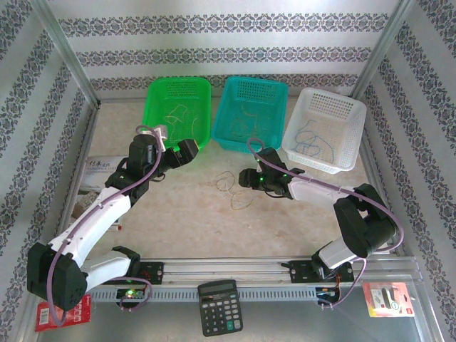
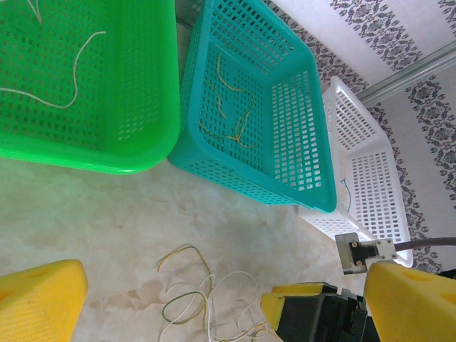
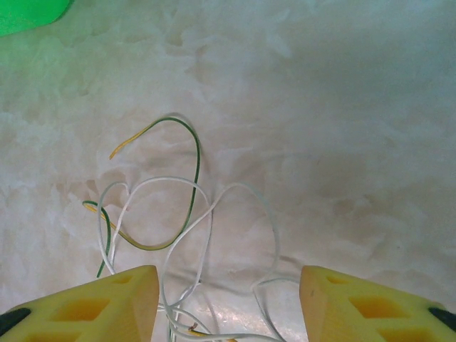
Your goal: Untangle the cables
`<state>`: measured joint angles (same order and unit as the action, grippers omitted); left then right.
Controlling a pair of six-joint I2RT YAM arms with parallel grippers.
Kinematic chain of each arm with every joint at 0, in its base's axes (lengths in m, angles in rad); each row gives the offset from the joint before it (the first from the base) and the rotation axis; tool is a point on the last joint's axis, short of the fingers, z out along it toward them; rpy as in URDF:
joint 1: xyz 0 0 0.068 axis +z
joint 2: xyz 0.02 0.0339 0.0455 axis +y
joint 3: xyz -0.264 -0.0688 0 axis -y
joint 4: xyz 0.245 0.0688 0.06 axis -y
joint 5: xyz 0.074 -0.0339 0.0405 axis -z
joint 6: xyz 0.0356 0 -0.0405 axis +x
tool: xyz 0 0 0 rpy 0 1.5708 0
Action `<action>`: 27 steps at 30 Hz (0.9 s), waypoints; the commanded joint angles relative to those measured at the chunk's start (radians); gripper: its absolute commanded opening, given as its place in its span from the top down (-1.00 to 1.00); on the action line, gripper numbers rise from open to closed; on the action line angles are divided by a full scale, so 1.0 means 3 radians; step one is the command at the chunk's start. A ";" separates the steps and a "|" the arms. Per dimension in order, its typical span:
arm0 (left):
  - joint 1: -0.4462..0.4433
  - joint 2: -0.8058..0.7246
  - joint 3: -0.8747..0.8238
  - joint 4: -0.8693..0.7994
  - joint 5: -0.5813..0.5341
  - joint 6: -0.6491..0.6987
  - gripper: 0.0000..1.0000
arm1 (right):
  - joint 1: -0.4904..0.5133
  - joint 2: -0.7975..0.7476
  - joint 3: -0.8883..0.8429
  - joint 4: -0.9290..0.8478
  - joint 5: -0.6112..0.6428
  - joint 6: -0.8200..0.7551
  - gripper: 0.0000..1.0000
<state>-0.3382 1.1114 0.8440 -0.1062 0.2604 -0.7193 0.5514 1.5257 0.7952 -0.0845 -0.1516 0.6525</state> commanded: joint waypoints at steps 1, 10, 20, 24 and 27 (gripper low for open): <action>0.0031 0.0013 0.0015 0.0004 0.0066 -0.0026 -1.00 | -0.0024 -0.0037 -0.0043 0.0017 -0.0056 -0.0007 -0.08; 0.0029 0.0071 -0.0077 0.0123 0.0134 -0.0103 -1.00 | -0.0013 0.0027 -0.0072 0.0031 -0.0047 0.0003 -0.02; 0.0031 0.0112 -0.0113 0.0167 0.0175 -0.0126 -1.00 | 0.0035 0.0032 -0.0098 0.0064 -0.0082 0.0039 0.00; 0.0030 0.0112 -0.0130 0.0188 0.0194 -0.0136 -1.00 | 0.0093 -0.0105 -0.0144 0.0006 -0.0045 0.0041 0.01; 0.0028 0.0118 -0.0149 0.0201 0.0192 -0.0142 -1.00 | 0.0119 -0.0204 -0.0192 -0.0035 0.0007 0.0044 0.04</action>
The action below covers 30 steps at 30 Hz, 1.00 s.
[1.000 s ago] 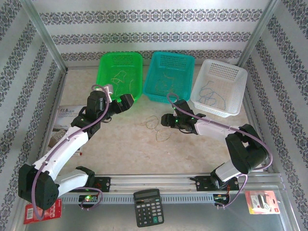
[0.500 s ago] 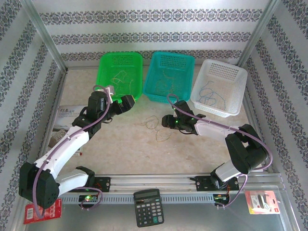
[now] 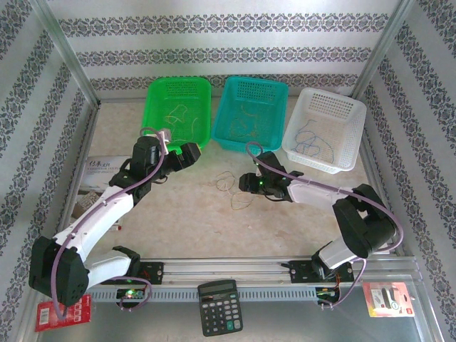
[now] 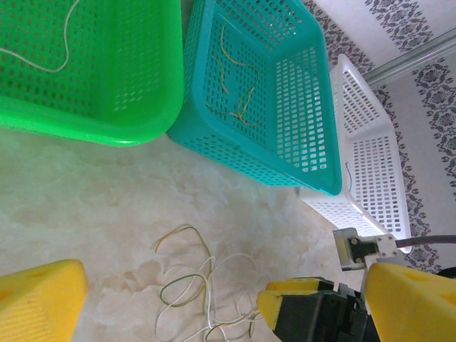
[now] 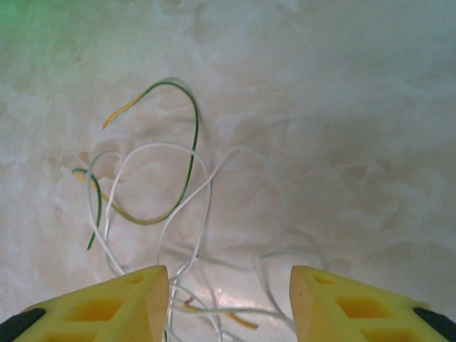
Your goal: Untangle the cables
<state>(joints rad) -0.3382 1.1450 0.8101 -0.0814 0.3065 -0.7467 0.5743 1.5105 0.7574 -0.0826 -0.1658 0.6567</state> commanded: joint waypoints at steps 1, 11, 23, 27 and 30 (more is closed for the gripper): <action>0.0030 0.0008 -0.0039 0.0127 0.0042 -0.0054 -1.00 | 0.0043 -0.0181 -0.0088 -0.0044 0.0072 0.0030 0.07; 0.0025 0.0047 -0.0051 0.0205 0.0075 -0.0098 -1.00 | 0.0059 -0.0081 -0.0106 -0.0029 0.0093 0.0035 0.16; 0.0026 0.0043 -0.0061 0.0216 0.0077 -0.0095 -1.00 | 0.0062 0.0074 -0.0043 0.0031 0.0021 0.0017 0.50; 0.0027 0.0041 -0.0072 0.0220 0.0072 -0.0096 -1.00 | 0.0067 -0.0007 -0.0045 0.0012 0.0001 0.0015 0.94; 0.0026 0.0039 -0.0081 0.0230 0.0069 -0.0097 -1.00 | 0.0070 -0.0156 -0.0050 -0.0025 -0.0004 0.0029 1.00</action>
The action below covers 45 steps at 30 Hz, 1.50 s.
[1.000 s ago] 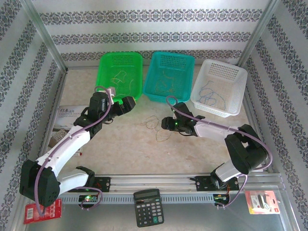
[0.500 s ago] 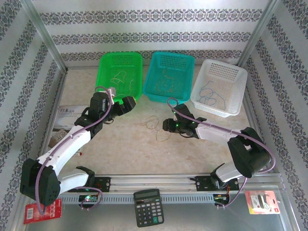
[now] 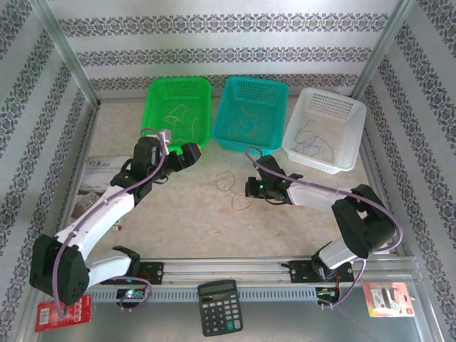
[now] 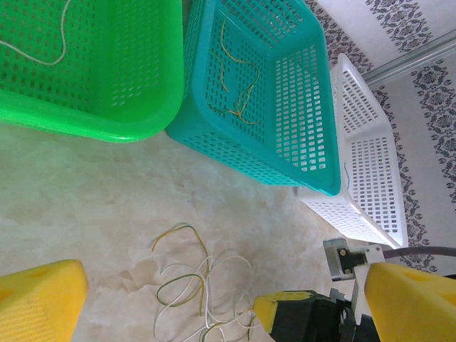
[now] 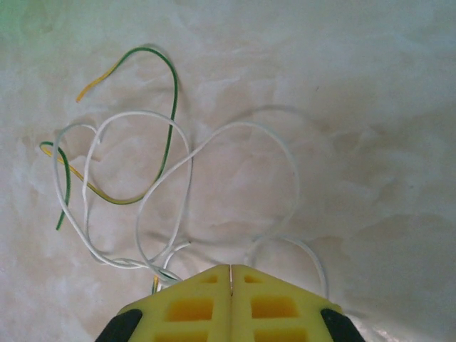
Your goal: Untangle the cables
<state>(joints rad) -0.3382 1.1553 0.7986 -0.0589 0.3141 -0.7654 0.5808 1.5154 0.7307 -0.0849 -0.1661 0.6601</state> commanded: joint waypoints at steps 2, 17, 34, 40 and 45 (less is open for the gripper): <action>0.0027 0.0004 -0.0054 0.0163 0.0047 -0.0032 -1.00 | 0.0047 -0.0299 0.0053 -0.0059 -0.0013 0.0033 1.00; 0.0004 0.0086 -0.0282 0.0816 0.0538 0.0040 -1.00 | 0.0097 -0.1059 0.0521 -0.0278 -0.0326 0.0157 1.00; -0.0468 0.0622 -0.0192 0.1246 0.0927 0.0434 -0.95 | 0.0201 -0.0941 0.0630 -0.0287 -0.0351 0.0100 1.00; -0.0649 0.0824 -0.0229 0.1584 0.1066 0.0486 -0.83 | 0.0216 -0.0920 0.0597 -0.0272 -0.0336 0.0106 1.00; -0.0739 0.0957 -0.0290 0.1944 0.1224 0.0427 -0.76 | 0.0229 -0.0877 0.0613 -0.0257 -0.0344 0.0106 1.00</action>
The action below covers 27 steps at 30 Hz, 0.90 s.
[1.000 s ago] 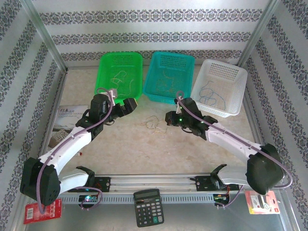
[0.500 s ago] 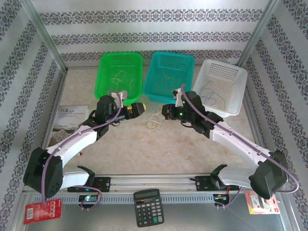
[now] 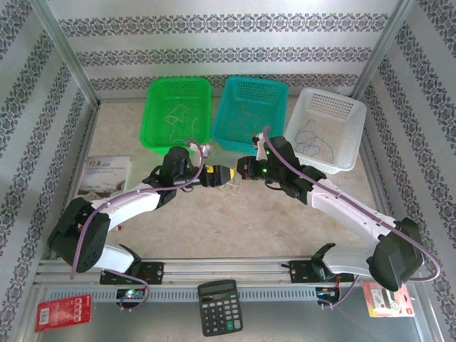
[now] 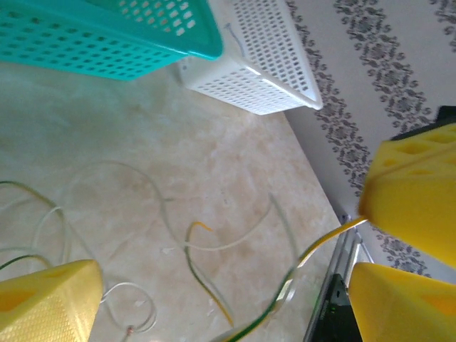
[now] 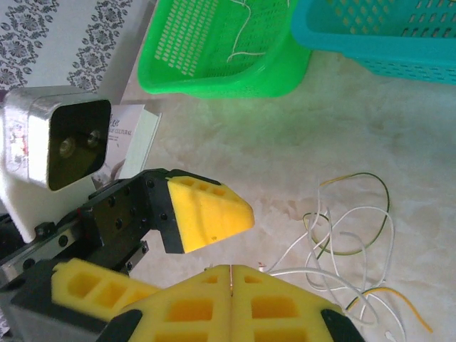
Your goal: Untangle the cables
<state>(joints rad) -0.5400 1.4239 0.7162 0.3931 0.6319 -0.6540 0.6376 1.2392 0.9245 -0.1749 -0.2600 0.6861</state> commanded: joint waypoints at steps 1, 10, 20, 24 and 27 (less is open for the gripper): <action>-0.0082 0.0087 -0.0019 0.0473 0.0179 0.0044 -0.73 | 0.0043 0.0052 -0.0022 0.0050 -0.0029 0.0019 1.00; -0.0128 0.0274 -0.0082 0.0637 0.0134 -0.0020 -0.05 | 0.0063 0.0033 0.0062 0.0044 -0.0029 0.0005 1.00; -0.0123 0.0225 -0.0359 0.0649 -0.0019 0.0002 0.64 | -0.0241 -0.0263 0.0287 0.0052 -0.0093 0.0039 1.00; -0.0125 0.0218 -0.0436 0.0665 -0.0040 -0.0001 0.65 | -0.0363 -0.0350 0.0450 0.0056 -0.0140 0.0063 1.00; -0.0123 0.0215 -0.0490 0.0684 -0.0055 -0.0011 0.68 | -0.0421 -0.0400 0.0569 0.0068 -0.0165 0.0073 1.00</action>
<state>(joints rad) -0.5686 1.4979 0.5816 0.5457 0.6247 -0.6617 0.5232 1.1439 1.0519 -0.1745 -0.2825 0.6903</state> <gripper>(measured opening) 0.166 0.056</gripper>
